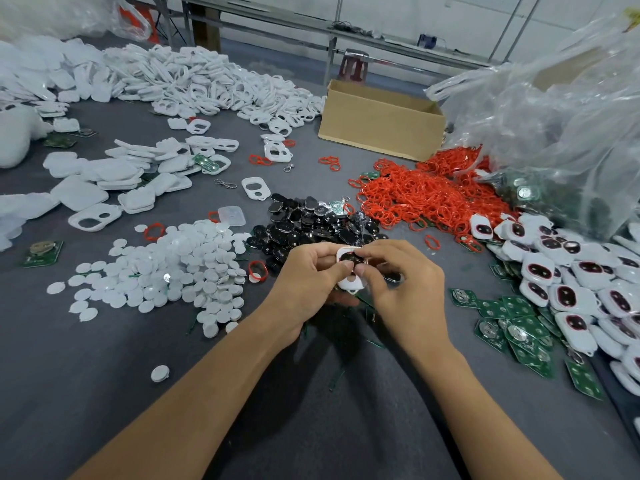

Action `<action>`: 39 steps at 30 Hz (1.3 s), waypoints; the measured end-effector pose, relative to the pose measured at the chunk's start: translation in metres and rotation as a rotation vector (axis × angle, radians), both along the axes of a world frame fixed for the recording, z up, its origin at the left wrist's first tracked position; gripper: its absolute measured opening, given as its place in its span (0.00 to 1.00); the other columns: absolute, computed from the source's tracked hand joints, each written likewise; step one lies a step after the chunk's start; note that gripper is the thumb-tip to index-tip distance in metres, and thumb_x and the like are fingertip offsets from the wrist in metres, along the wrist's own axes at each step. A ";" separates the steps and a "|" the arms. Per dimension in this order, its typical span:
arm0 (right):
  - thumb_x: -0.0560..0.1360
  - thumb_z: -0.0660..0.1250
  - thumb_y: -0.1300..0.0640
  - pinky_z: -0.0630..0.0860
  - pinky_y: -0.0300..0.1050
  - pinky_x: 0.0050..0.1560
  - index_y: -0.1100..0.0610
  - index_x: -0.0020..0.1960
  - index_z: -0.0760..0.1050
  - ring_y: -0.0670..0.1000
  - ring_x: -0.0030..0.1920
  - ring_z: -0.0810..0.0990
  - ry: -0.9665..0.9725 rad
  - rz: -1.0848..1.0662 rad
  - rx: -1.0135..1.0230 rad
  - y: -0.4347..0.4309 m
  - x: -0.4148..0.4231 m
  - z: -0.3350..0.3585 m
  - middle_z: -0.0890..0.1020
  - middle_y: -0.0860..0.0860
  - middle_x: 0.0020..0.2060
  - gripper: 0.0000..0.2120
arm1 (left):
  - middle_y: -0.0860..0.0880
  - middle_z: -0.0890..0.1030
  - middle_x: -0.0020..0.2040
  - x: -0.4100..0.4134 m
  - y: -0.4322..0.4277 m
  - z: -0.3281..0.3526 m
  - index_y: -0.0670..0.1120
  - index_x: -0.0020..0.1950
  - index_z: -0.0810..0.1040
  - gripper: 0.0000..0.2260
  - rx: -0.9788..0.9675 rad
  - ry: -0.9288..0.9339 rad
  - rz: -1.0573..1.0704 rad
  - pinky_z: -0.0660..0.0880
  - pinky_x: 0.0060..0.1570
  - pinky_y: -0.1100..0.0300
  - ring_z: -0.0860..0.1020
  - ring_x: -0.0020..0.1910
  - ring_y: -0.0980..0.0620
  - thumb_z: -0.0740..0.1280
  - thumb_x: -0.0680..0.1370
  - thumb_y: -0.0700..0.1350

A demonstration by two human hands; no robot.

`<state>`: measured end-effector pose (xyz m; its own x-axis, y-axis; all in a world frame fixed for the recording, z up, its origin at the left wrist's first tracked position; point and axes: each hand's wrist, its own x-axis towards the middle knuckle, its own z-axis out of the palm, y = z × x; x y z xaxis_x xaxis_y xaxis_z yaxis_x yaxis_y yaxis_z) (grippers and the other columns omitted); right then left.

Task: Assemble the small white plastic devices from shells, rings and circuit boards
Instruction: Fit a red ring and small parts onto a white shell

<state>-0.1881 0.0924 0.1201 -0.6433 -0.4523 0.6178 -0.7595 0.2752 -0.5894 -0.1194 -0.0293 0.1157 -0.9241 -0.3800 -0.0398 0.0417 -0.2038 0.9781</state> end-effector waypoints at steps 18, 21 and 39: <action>0.71 0.70 0.68 0.74 0.32 0.53 0.56 0.48 0.84 0.43 0.49 0.81 -0.023 0.009 0.025 -0.003 0.005 0.000 0.83 0.48 0.49 0.11 | 0.45 0.82 0.37 -0.001 0.000 0.000 0.41 0.48 0.82 0.07 0.055 -0.031 0.096 0.80 0.31 0.61 0.81 0.33 0.54 0.66 0.78 0.32; 0.72 0.67 0.69 0.75 0.35 0.52 0.53 0.47 0.83 0.42 0.48 0.81 -0.030 -0.042 -0.109 0.007 -0.003 0.008 0.83 0.46 0.46 0.13 | 0.41 0.83 0.41 -0.001 -0.002 0.001 0.41 0.47 0.80 0.06 0.104 -0.060 0.164 0.79 0.28 0.61 0.83 0.39 0.42 0.67 0.77 0.32; 0.68 0.76 0.52 0.72 0.45 0.45 0.57 0.47 0.83 0.58 0.50 0.80 -0.319 -0.511 0.798 0.083 -0.060 0.027 0.84 0.56 0.47 0.11 | 0.38 0.83 0.52 0.001 -0.001 0.008 0.35 0.59 0.75 0.10 0.223 0.048 0.092 0.80 0.33 0.61 0.85 0.44 0.44 0.56 0.82 0.34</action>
<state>-0.2479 0.1751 0.1471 -0.9592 -0.2822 0.0187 -0.2780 0.9288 -0.2451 -0.1186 -0.0307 0.1236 -0.8887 -0.4498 -0.0885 0.1159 -0.4073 0.9059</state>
